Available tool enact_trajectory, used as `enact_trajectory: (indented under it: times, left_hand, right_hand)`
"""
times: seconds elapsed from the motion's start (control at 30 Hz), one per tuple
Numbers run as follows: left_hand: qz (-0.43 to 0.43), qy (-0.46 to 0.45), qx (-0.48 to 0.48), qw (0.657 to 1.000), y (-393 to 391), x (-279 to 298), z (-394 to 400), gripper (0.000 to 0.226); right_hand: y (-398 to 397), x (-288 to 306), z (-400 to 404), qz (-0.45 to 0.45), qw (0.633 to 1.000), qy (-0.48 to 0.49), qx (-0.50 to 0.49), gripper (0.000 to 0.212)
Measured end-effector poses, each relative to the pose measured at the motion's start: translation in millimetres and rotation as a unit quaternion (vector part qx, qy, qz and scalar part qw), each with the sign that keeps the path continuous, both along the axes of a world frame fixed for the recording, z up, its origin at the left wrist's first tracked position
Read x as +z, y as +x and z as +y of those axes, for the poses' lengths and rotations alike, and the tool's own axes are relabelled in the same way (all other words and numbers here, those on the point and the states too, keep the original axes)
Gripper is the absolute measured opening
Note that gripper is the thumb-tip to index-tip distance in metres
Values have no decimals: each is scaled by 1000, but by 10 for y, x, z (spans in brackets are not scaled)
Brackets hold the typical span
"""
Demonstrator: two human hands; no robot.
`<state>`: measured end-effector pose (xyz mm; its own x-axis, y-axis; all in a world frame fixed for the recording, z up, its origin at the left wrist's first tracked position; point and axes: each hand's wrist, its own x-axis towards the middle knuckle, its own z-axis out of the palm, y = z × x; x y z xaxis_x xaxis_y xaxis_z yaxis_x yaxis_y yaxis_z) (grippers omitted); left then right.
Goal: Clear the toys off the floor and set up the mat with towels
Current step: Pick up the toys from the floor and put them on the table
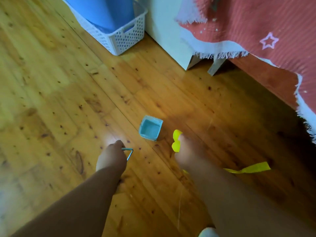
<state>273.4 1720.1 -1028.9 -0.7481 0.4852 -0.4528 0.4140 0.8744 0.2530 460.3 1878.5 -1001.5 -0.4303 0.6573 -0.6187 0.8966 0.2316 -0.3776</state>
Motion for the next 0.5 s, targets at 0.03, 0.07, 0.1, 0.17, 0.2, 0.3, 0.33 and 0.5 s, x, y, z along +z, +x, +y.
enact_trajectory:
  times: [0.03,0.07,0.1,0.17,0.2,0.3,0.33,0.5]
  left_hand:
    - [1,18,21,1000,-54,52,-10,20]
    - [0,33,35,999,-109,91,-8,20]
    - [-3,38,44,998,-177,123,-63,19]
    - [-7,37,67,997,-307,155,-198,17]
    - [-9,27,78,997,-355,165,-294,16]
    - [-30,-56,51,997,-386,121,-588,15]
    - [-43,-77,42,995,-362,73,-680,18]
    - [-124,-86,37,988,-173,-171,-863,37]
  right_hand:
    - [-41,20,-6,4,1000,1,1,67]
    - [-61,33,-3,9,1000,-3,3,59]
    - [-68,28,-53,13,1000,-13,8,44]
    - [-53,33,-164,-6,998,-39,48,21]
    - [-33,28,-248,-29,994,-65,80,23]
    - [-28,-14,-555,-115,970,-114,184,66]
    - [-61,-34,-687,-130,960,-116,221,74]
    - [-459,-151,-1265,-22,954,-125,272,56]
